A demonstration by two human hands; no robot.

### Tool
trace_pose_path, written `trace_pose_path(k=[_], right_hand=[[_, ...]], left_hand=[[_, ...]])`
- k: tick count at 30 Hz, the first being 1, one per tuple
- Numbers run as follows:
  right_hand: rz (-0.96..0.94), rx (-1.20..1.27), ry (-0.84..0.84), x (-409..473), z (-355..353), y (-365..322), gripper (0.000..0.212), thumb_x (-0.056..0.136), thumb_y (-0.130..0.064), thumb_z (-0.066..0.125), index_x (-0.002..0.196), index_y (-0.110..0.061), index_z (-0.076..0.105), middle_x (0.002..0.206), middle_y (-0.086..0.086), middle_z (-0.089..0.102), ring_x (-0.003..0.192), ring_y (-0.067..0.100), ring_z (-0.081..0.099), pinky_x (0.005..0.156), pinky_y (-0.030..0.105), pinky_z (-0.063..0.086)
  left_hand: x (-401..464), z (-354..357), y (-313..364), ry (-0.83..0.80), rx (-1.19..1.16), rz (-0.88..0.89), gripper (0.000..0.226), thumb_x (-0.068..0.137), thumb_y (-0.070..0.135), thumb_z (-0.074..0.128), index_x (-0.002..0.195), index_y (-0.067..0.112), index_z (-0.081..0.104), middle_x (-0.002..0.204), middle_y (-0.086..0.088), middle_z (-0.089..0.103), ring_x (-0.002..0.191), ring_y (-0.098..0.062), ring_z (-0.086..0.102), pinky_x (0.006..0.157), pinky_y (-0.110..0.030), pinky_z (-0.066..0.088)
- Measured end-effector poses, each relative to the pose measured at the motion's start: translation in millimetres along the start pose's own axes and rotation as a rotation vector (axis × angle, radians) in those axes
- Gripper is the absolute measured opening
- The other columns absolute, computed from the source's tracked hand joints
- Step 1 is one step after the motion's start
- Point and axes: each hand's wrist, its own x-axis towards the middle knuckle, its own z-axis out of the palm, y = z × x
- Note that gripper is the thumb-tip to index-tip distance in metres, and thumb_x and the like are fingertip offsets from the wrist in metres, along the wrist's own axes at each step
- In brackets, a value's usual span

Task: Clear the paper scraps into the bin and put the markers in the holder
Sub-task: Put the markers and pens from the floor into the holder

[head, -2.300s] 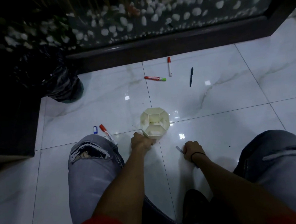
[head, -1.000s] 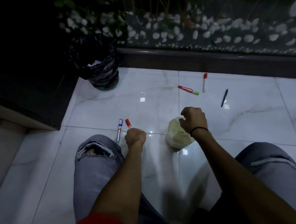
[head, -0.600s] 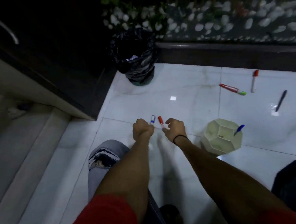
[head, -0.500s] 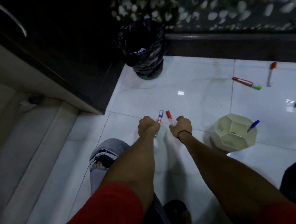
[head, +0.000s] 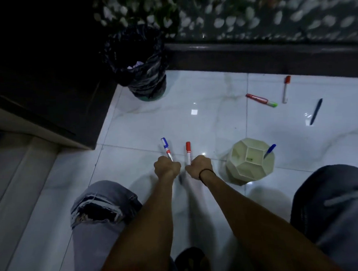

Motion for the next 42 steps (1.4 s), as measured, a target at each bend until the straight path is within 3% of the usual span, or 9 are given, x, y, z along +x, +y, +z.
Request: trace_pose_path(k=[3, 7, 12, 19, 23, 27, 36, 38, 42], right_hand=[[-0.031, 0.071, 0.048, -9, -28, -4, 0.029, 0.084, -0.032, 0.068, 0.099, -0.007, 0.072, 0.093, 0.008, 0.073, 0.081, 0.02, 0.067, 0.066, 0.024, 0.05], [-0.09, 0.147, 0.25, -27, -63, -11, 0.025, 0.081, -0.026, 0.069, 0.1, -0.01, 0.064, 0.097, 0.008, 0.072, 0.09, 0.026, 0.066, 0.07, 0.021, 0.041], [-0.114, 0.231, 0.453, -51, -99, -1, 0.027, 0.075, -0.023, 0.072, 0.095, -0.011, 0.06, 0.085, 0.001, 0.069, 0.076, 0.018, 0.062, 0.068, 0.022, 0.042], [-0.085, 0.197, 0.696, -73, -143, 44, 0.008, 0.083, -0.028, 0.057, 0.084, -0.02, 0.059, 0.072, -0.006, 0.069, 0.069, 0.015, 0.066, 0.065, 0.024, 0.045], [-0.021, 0.178, 0.72, -71, -157, 67, 0.013, 0.091, -0.024, 0.052, 0.089, -0.015, 0.06, 0.077, 0.001, 0.069, 0.072, 0.022, 0.064, 0.064, 0.023, 0.041], [0.003, 0.113, 0.66, -62, -154, 83, 0.017, 0.094, -0.024, 0.046, 0.091, -0.012, 0.058, 0.077, 0.005, 0.067, 0.075, 0.03, 0.064, 0.064, 0.027, 0.041], [-0.008, 0.171, 0.523, -62, -158, 89, 0.013, 0.078, -0.016, 0.066, 0.09, -0.017, 0.063, 0.088, 0.0, 0.072, 0.086, 0.021, 0.067, 0.076, 0.022, 0.046], [-0.003, 0.133, 0.524, -63, -165, 84, 0.018, 0.074, -0.024, 0.069, 0.092, -0.02, 0.065, 0.09, -0.002, 0.072, 0.087, 0.02, 0.065, 0.072, 0.022, 0.044], [0.036, 0.136, 0.621, -68, -183, 65, 0.042, 0.072, -0.048, 0.071, 0.103, -0.019, 0.068, 0.104, -0.002, 0.069, 0.095, 0.02, 0.064, 0.08, 0.034, 0.054]], left_hand=[[-9, 0, 21, 0.028, -0.153, 0.058, 0.028, 0.088, 0.022, 0.07, 0.111, 0.007, 0.069, 0.108, -0.009, 0.073, 0.096, -0.029, 0.07, 0.086, -0.036, 0.058], [-23, 3, 28, -0.015, -0.349, 0.148, 0.02, 0.085, 0.011, 0.068, 0.103, 0.017, 0.062, 0.094, -0.005, 0.071, 0.083, -0.024, 0.07, 0.082, -0.043, 0.062], [-46, 11, 47, -0.19, -0.631, 0.241, 0.024, 0.082, 0.003, 0.069, 0.093, 0.024, 0.067, 0.094, -0.002, 0.074, 0.085, -0.022, 0.074, 0.078, -0.042, 0.064], [-87, 28, 91, -0.383, -0.645, 0.474, 0.011, 0.089, 0.011, 0.069, 0.094, 0.021, 0.071, 0.091, -0.002, 0.076, 0.084, -0.019, 0.074, 0.087, -0.039, 0.061], [-97, 39, 103, -0.405, -0.502, 0.491, 0.013, 0.089, 0.01, 0.068, 0.097, 0.019, 0.071, 0.094, 0.001, 0.074, 0.086, -0.014, 0.071, 0.087, -0.033, 0.06], [-102, 43, 107, -0.373, -0.385, 0.49, 0.022, 0.087, 0.004, 0.059, 0.093, 0.018, 0.075, 0.088, 0.001, 0.074, 0.079, -0.012, 0.067, 0.066, -0.017, 0.049], [-99, 40, 110, -0.352, -0.361, 0.52, 0.03, 0.081, -0.004, 0.073, 0.101, 0.018, 0.07, 0.097, 0.001, 0.071, 0.082, -0.014, 0.068, 0.053, -0.008, 0.049], [-94, 33, 112, -0.357, -0.371, 0.534, 0.032, 0.08, -0.004, 0.074, 0.105, 0.016, 0.07, 0.104, -0.001, 0.07, 0.089, -0.016, 0.068, 0.059, -0.009, 0.051], [-86, 14, 118, -0.307, -0.33, 0.563, 0.03, 0.085, -0.003, 0.07, 0.11, 0.015, 0.069, 0.116, -0.002, 0.068, 0.105, -0.021, 0.066, 0.089, -0.029, 0.057]])
